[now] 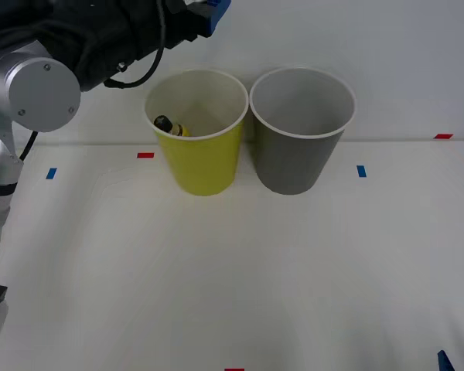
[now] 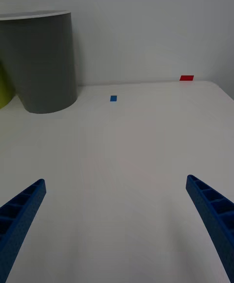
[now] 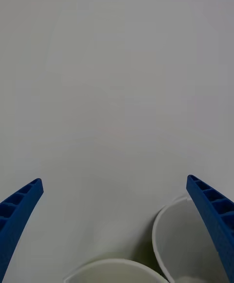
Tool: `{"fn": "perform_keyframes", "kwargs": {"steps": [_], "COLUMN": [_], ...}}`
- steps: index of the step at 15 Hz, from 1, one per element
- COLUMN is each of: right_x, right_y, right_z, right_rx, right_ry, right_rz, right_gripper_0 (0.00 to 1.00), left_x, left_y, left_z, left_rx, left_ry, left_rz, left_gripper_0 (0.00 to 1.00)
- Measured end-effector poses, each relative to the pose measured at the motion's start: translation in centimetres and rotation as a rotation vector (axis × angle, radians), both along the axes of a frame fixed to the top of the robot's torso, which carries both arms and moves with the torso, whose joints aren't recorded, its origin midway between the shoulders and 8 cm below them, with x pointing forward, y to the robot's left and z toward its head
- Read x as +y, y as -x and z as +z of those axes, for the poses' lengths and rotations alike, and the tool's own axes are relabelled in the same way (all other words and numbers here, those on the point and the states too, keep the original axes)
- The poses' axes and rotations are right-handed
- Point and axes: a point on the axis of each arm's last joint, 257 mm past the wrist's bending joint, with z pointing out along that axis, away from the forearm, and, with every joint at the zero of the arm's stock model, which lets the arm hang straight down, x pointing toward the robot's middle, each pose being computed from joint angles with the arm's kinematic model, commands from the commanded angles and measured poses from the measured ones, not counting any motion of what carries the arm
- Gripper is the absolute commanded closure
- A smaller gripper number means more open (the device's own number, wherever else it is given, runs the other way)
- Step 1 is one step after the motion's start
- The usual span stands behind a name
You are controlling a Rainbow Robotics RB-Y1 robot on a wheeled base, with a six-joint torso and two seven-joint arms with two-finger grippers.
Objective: Put cans in the gray bin and PET bottles in the light green bin.
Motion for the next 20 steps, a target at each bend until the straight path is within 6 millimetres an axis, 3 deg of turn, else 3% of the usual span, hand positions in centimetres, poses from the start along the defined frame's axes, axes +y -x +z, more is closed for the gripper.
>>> {"fn": "perform_keyframes", "kwargs": {"steps": [5,9,16,20], "right_x": [0.0,0.0,0.0,0.0], "right_y": [0.0,0.0,0.0,0.0], "right_z": [0.0,0.0,0.0,0.0], "right_rx": [0.000,0.000,0.000,0.000], "right_ry": [0.000,0.000,0.000,0.000], "right_rz": [0.000,0.000,0.000,0.000], "right_gripper_0": [0.00,0.00,0.00,0.00], "left_x": [3.3,6.6,12.2,15.5], "left_y": [4.2,8.7,16.0,17.2], "left_z": [-0.9,-1.6,-6.3,-9.2], "left_rx": [-0.032,-0.038,0.047,0.114], "left_ry": [-0.003,-0.005,-0.017,0.060], "left_rz": [0.023,0.062,0.181,0.266], "left_gripper_0": [0.00,0.00,0.00,0.00]}}
